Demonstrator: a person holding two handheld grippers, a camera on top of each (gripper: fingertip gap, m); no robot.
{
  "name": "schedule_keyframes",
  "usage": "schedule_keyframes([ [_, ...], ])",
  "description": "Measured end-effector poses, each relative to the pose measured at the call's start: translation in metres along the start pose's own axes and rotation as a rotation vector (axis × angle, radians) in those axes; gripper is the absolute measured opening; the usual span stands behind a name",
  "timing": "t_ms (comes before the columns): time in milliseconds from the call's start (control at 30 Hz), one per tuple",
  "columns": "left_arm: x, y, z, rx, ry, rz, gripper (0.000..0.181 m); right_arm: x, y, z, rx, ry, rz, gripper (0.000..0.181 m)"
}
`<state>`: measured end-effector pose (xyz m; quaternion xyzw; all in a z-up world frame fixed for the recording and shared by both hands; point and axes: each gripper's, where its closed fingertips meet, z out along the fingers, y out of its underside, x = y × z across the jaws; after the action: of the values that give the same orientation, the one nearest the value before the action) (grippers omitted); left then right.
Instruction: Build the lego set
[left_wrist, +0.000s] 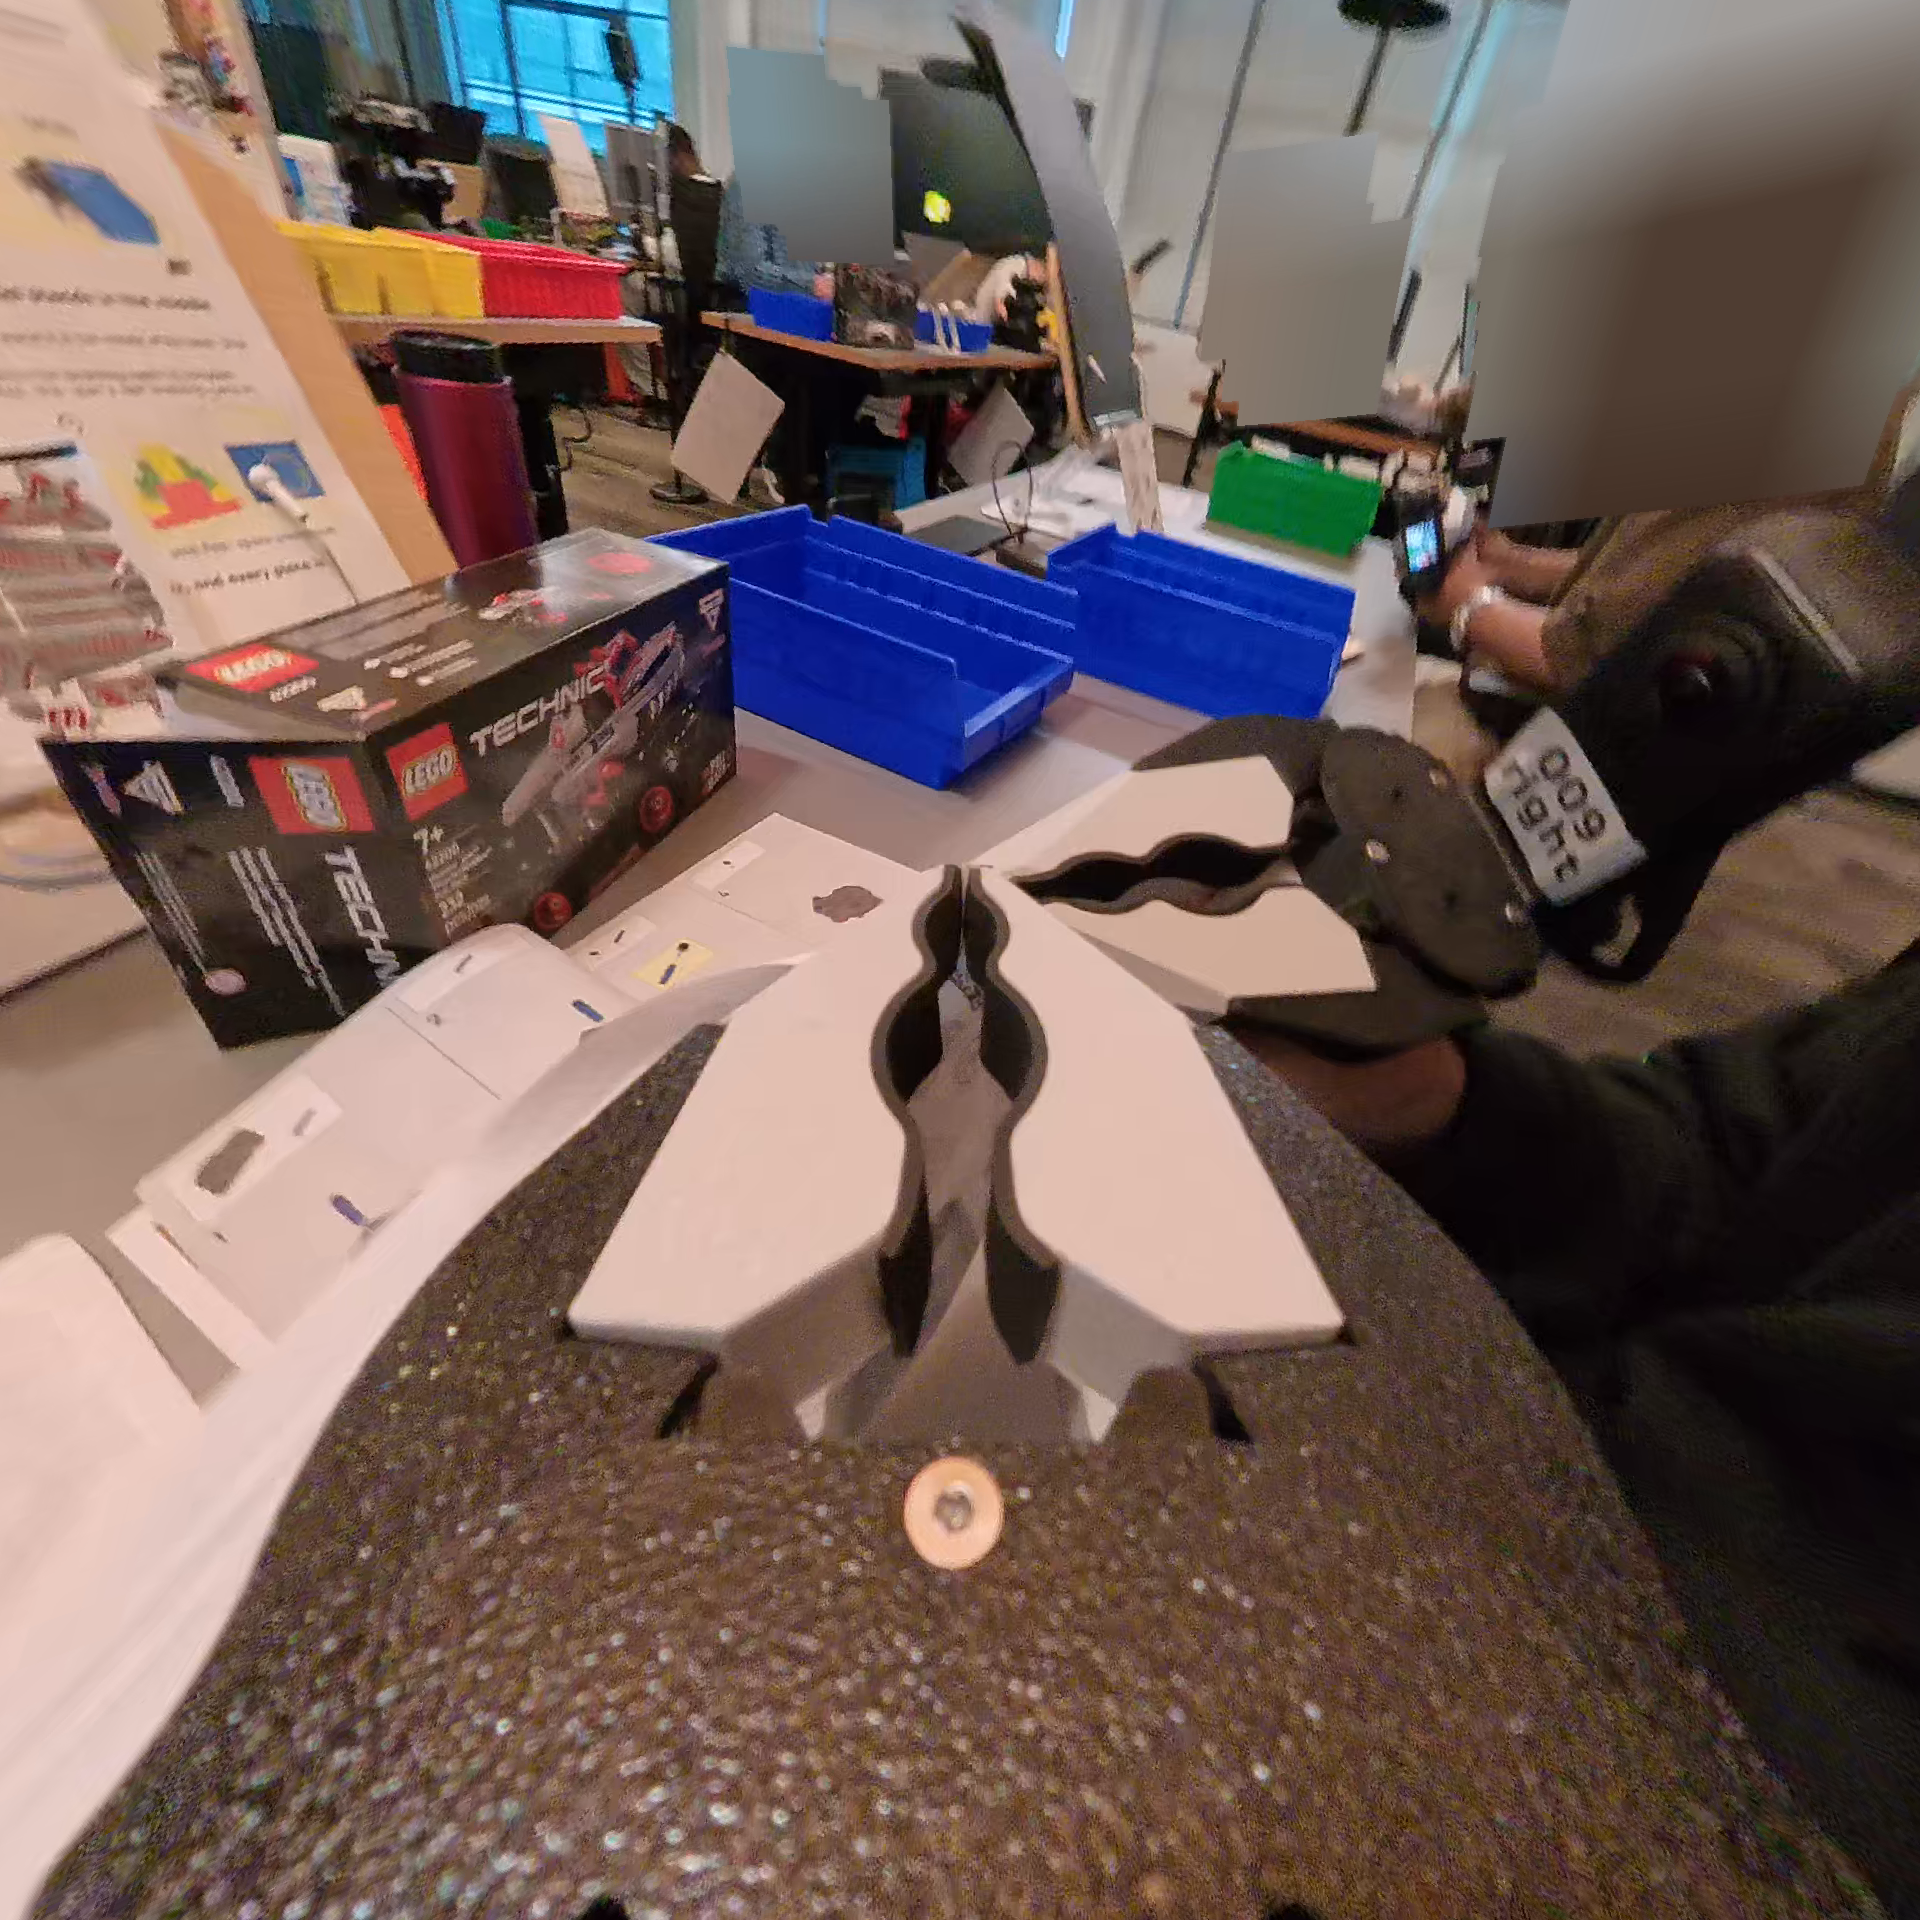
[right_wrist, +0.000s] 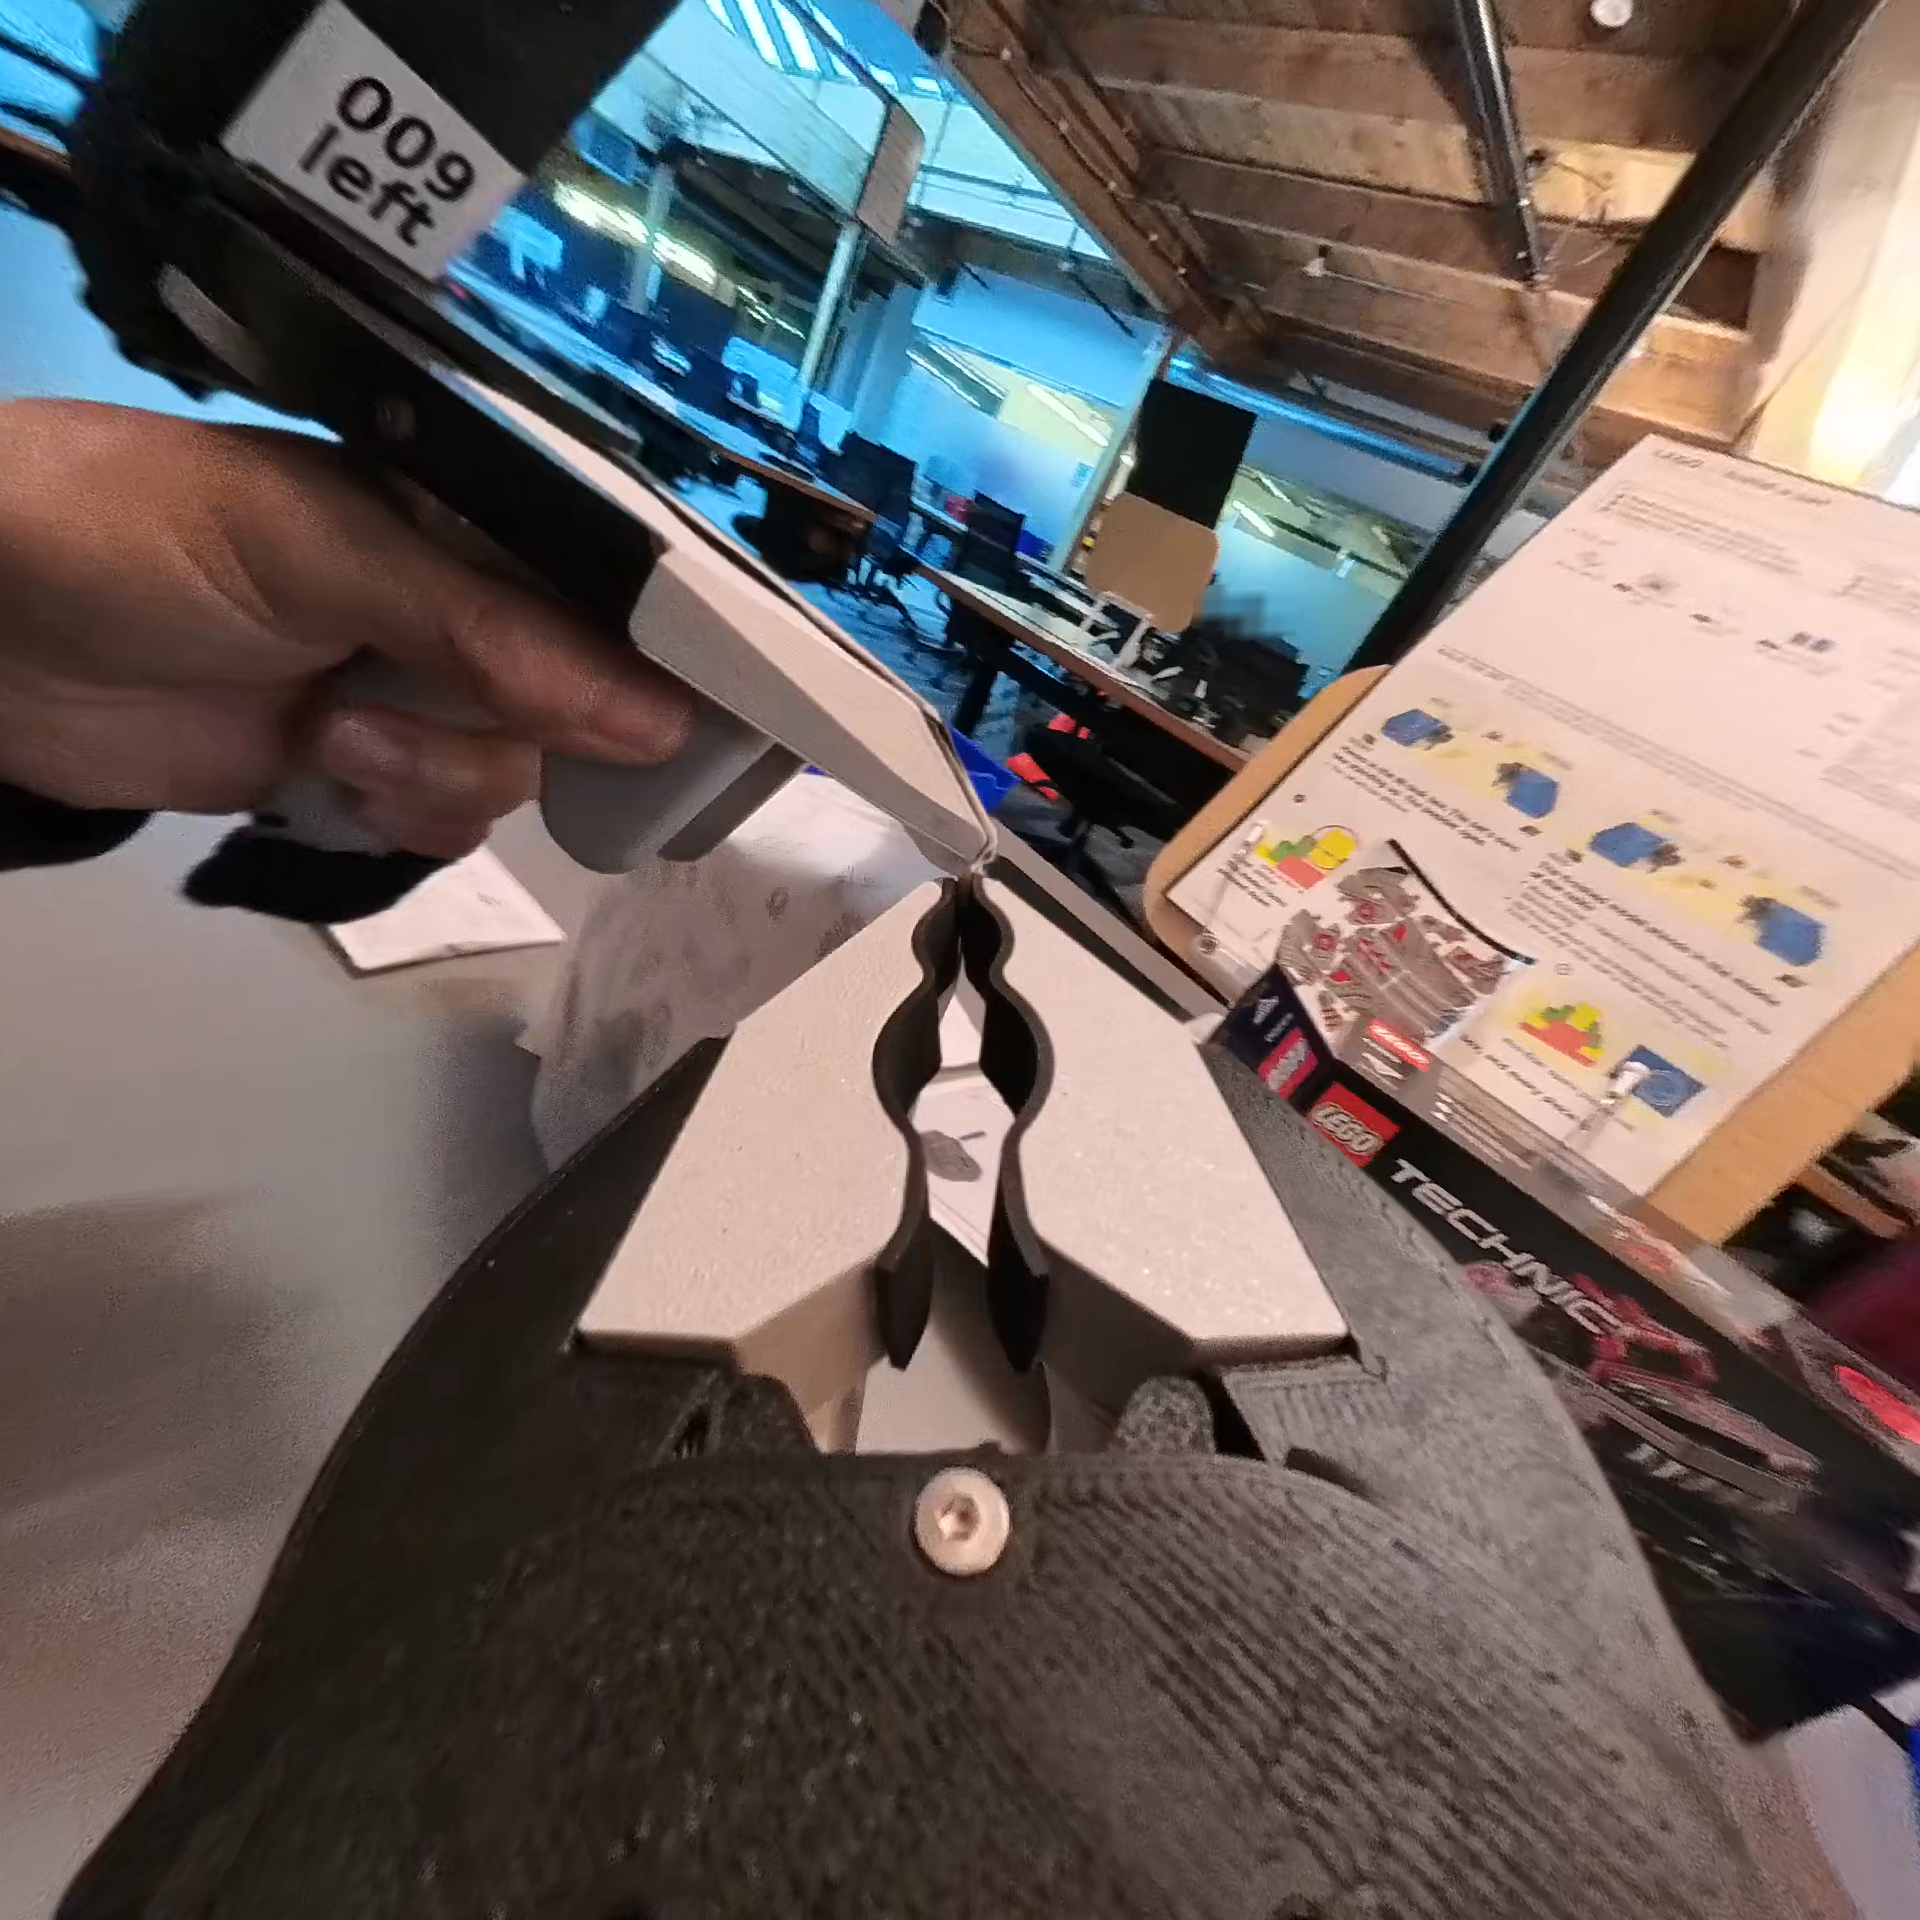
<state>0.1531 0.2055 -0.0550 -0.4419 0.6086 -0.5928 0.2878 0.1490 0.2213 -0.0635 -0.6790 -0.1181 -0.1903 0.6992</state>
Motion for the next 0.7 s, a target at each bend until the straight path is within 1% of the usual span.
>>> schedule_keyframes([
  [67,-0.004,0.003,0.001,0.008,-0.059,-0.028,0.000,0.000,0.005,0.002,-0.027,0.019,-0.023,0.000],
  [167,-0.007,0.006,0.001,-0.011,-0.184,0.048,0.000,-0.001,0.008,0.003,-0.037,0.025,-0.028,0.000],
  [300,-0.006,0.006,-0.002,0.005,-0.208,0.012,0.000,-0.005,0.005,0.002,-0.034,0.021,-0.029,0.000],
  [367,-0.009,0.007,-0.003,0.003,-0.250,0.033,0.000,-0.006,0.007,0.002,-0.029,0.010,-0.010,0.000],
  [400,-0.021,0.006,-0.009,0.004,-0.339,0.074,0.000,-0.011,0.006,0.001,-0.022,-0.009,-0.019,0.000],
  [433,-0.037,0.000,-0.021,0.014,-0.445,0.124,0.000,-0.018,0.000,-0.002,0.007,-0.030,-0.005,0.000],
  [467,-0.039,-0.006,-0.028,0.035,-0.440,0.124,0.000,-0.020,0.000,-0.003,-0.010,-0.017,-0.028,0.000],
  [500,-0.035,-0.007,-0.027,0.028,-0.388,0.102,0.000,-0.017,0.001,-0.004,-0.014,0.008,-0.050,0.000],
  [567,-0.039,-0.002,-0.025,-0.024,-0.386,0.142,0.000,-0.018,0.004,-0.003,-0.001,-0.044,-0.001,0.000],
  [600,-0.037,-0.002,-0.024,-0.030,-0.357,0.127,0.000,-0.018,0.004,-0.003,0.021,-0.063,0.020,0.000],
  [633,-0.032,-0.003,-0.022,-0.026,-0.301,0.102,0.000,-0.016,0.006,-0.003,0.021,-0.059,0.038,0.000],
  [700,-0.020,-0.009,-0.019,0.031,-0.173,0.072,0.000,-0.018,0.005,-0.003,0.048,-0.086,0.092,0.000],
])
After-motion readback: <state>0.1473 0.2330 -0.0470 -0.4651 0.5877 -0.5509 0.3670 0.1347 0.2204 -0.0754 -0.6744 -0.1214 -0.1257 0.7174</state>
